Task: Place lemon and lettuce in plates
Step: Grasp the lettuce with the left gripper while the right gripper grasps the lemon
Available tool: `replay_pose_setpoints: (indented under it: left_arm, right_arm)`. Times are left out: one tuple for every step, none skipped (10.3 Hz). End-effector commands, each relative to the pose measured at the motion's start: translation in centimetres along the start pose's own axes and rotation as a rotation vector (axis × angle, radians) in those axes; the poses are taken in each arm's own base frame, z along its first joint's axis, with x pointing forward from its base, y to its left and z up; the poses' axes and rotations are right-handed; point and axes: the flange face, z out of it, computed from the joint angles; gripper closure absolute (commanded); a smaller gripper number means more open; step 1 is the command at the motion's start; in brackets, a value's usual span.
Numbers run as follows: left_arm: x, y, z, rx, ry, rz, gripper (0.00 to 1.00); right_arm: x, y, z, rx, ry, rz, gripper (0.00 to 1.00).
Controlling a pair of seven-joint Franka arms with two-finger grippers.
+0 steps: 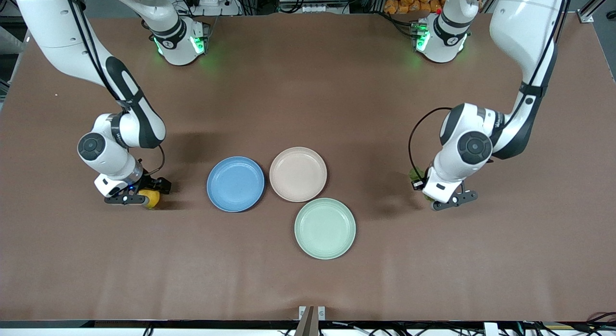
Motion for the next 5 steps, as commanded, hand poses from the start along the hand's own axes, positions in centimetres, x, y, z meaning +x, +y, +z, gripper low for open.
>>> replay_pose_setpoints:
  left_arm:
    - [-1.5,2.5,-1.9,0.002,-0.004,-0.018,1.00]
    - [-1.9,3.7,-2.4,-0.005,-0.001,-0.046,1.00]
    - [-2.9,5.4,-2.8,-0.012,0.005,-0.065,1.00]
    - [-3.7,6.6,-3.0,-0.015,0.007,-0.086,1.00]
    - [-5.1,8.4,-3.1,-0.018,0.009,-0.111,1.00]
  right_arm:
    - [0.4,0.2,0.4,-0.002,0.007,-0.009,0.22]
    - [0.4,0.2,0.4,-0.002,0.008,-0.009,0.28]
    - [0.5,0.2,0.4,-0.002,0.008,-0.009,0.34]
    - [0.5,0.2,0.4,-0.002,0.008,-0.009,0.39]
    - [0.5,0.3,0.4,-0.002,0.008,-0.007,0.40]
